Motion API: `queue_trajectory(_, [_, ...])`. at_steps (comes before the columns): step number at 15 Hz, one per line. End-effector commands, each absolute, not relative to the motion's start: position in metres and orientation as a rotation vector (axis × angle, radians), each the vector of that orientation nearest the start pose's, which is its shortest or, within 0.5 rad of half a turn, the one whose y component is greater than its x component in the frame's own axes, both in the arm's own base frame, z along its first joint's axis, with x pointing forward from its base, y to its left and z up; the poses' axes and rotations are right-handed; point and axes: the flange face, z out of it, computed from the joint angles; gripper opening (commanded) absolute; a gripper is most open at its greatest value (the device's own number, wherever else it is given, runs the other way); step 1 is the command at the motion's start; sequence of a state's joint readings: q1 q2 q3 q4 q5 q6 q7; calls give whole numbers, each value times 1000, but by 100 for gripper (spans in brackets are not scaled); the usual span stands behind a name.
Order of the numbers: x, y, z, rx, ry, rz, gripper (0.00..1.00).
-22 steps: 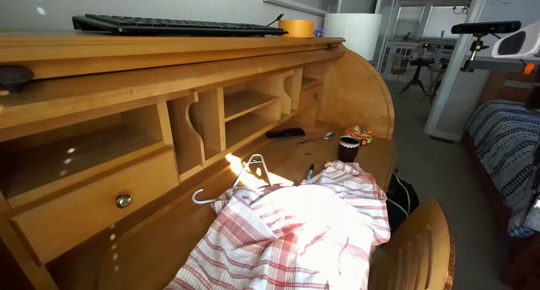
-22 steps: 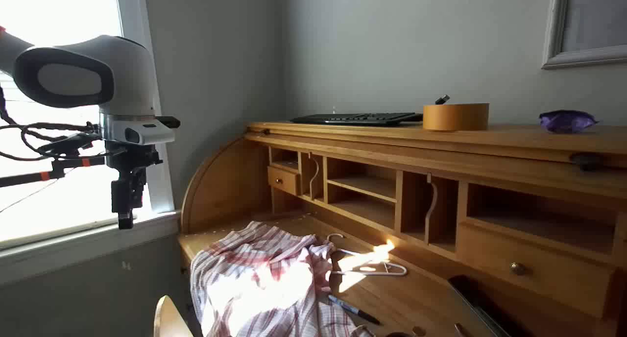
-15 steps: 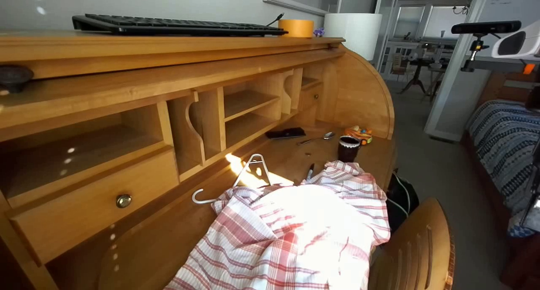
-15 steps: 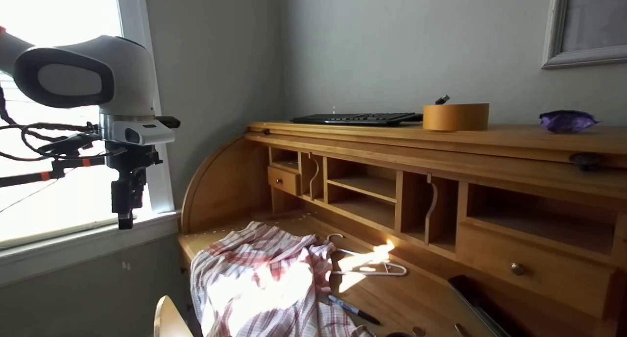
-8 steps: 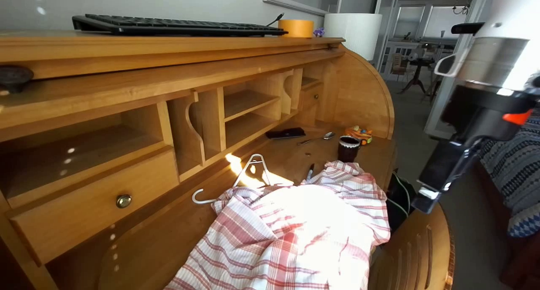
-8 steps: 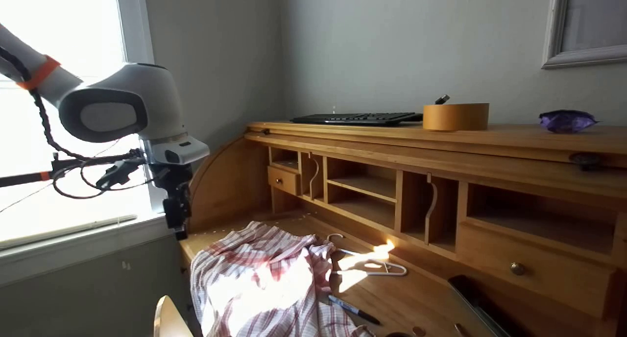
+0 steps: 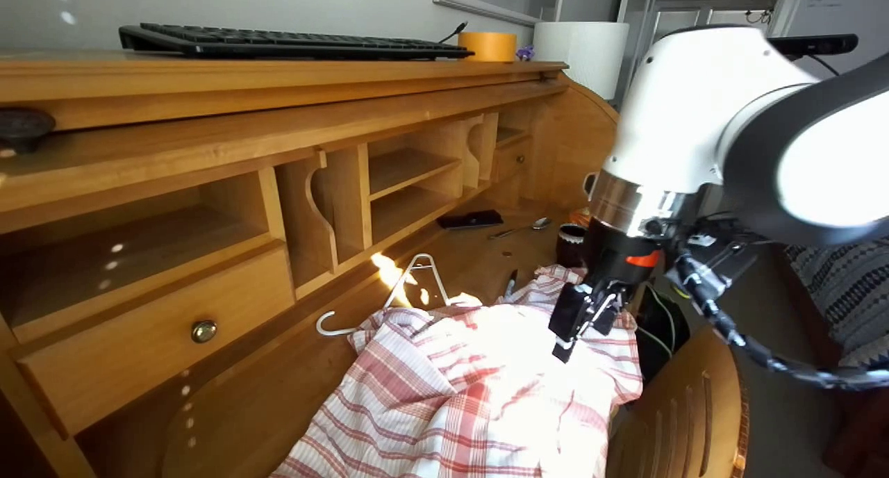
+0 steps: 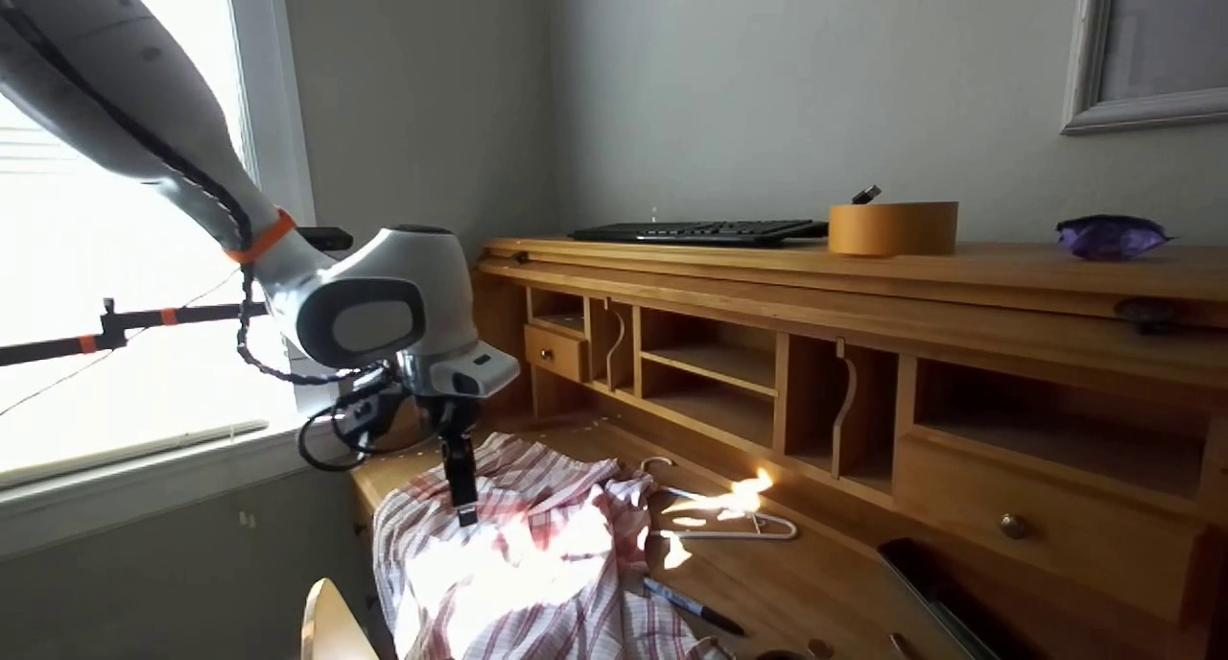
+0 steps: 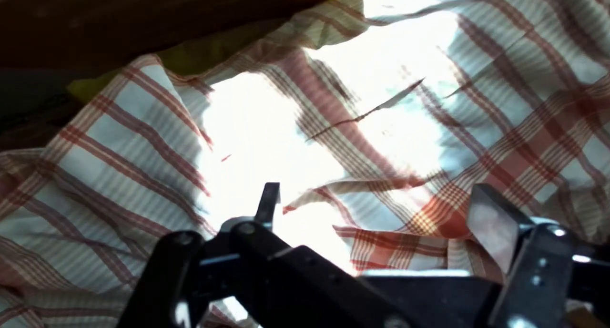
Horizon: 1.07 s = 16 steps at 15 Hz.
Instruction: Move the cloth
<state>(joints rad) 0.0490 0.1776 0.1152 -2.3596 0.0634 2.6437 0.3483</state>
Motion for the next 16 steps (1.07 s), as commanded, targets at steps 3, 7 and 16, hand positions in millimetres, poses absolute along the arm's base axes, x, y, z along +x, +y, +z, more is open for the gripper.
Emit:
queue_trajectory(3, [597, 71, 178, -3056, 325, -80, 100])
queue_trajectory(7, [600, 63, 170, -3063, 338, -65, 100])
queue_trajectory(16, [608, 92, 143, -3007, 329, -204, 68])
